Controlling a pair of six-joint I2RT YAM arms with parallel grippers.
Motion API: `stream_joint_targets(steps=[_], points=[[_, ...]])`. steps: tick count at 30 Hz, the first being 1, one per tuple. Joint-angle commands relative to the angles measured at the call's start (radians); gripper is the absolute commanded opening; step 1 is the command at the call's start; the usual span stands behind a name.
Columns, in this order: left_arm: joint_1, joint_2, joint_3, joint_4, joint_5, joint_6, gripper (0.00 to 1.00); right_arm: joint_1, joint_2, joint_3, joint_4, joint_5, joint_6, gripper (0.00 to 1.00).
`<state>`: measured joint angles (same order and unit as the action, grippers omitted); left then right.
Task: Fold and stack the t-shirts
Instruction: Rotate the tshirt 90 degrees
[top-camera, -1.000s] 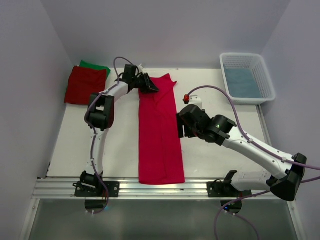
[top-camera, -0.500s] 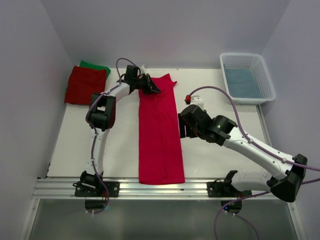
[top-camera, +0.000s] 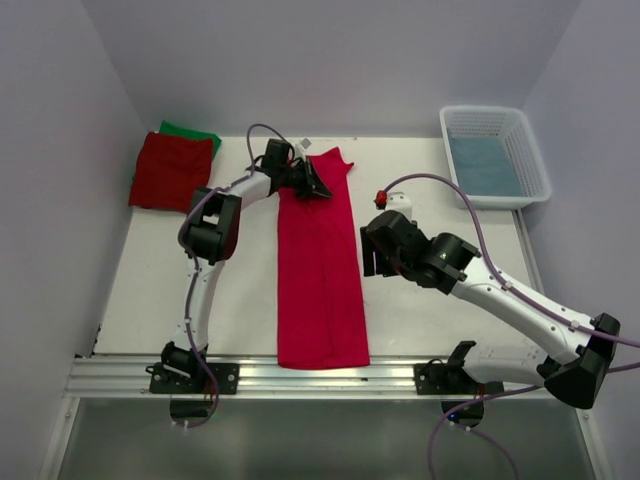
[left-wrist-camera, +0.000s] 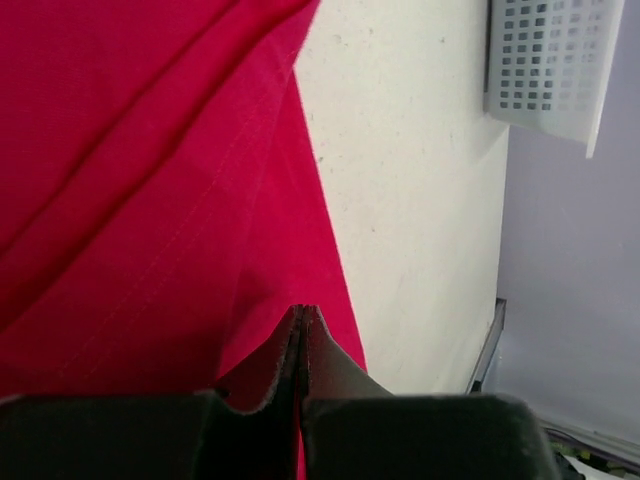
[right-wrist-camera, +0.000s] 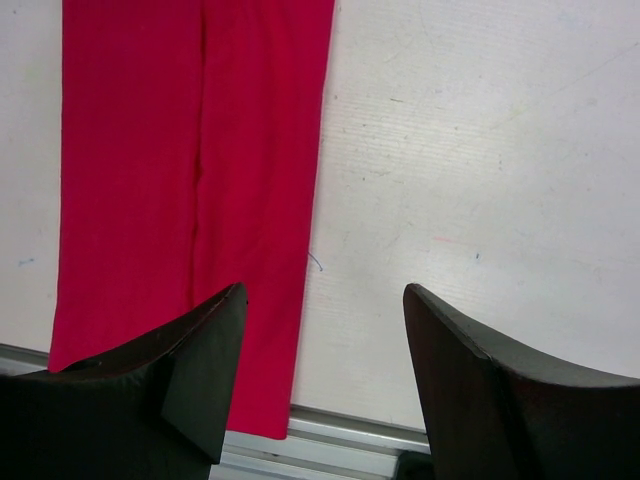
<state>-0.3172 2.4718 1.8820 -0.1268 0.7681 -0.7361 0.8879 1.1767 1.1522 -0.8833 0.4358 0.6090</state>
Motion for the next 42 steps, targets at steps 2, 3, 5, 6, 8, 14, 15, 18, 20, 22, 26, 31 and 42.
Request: stream_joint_targets(steps=[2, 3, 5, 6, 8, 14, 15, 18, 20, 22, 26, 31, 42], points=[[0.006, -0.111, -0.015, -0.023, -0.13, 0.099, 0.19, -0.006, -0.028, -0.006, 0.014, 0.032, 0.003, 0.68], [0.006, -0.132, -0.018, -0.037, -0.229, 0.116, 0.29, -0.007, -0.026, -0.006, 0.014, 0.031, 0.003, 0.68], [0.006, -0.207, -0.052, -0.066, -0.341, 0.161, 0.48, -0.009, -0.026, -0.006, 0.014, 0.029, 0.003, 0.68], [0.006, -0.256, -0.067, -0.066, -0.44, 0.171, 0.54, -0.007, -0.026, -0.009, 0.014, 0.029, 0.003, 0.68], [0.007, -0.293, -0.102, -0.068, -0.516, 0.193, 0.65, -0.007, -0.028, -0.011, 0.017, 0.024, 0.005, 0.68], [0.02, -0.306, -0.11, -0.105, -0.63, 0.213, 0.69, -0.009, -0.019, -0.011, 0.023, 0.018, 0.005, 0.68], [0.021, -0.298, -0.104, -0.114, -0.632, 0.213, 0.69, -0.009, -0.019, -0.009, 0.024, 0.02, 0.003, 0.68], [0.027, -0.231, -0.051, -0.19, -0.636, 0.207, 0.68, -0.01, -0.02, -0.008, 0.02, 0.021, 0.003, 0.68], [0.027, -0.211, -0.029, -0.197, -0.627, 0.202, 0.68, -0.01, -0.025, -0.006, 0.018, 0.023, 0.003, 0.68], [0.029, -0.188, -0.024, -0.197, -0.603, 0.198, 0.67, -0.01, -0.025, -0.006, 0.015, 0.024, 0.003, 0.68], [0.032, -0.166, -0.018, -0.188, -0.573, 0.187, 0.65, -0.012, -0.029, -0.009, 0.012, 0.023, 0.005, 0.68], [0.032, -0.162, -0.029, -0.154, -0.535, 0.182, 0.63, -0.014, -0.031, -0.009, 0.012, 0.024, 0.005, 0.67], [0.033, -0.163, -0.077, -0.04, -0.395, 0.17, 0.55, -0.014, -0.04, -0.013, 0.01, 0.026, 0.003, 0.67]])
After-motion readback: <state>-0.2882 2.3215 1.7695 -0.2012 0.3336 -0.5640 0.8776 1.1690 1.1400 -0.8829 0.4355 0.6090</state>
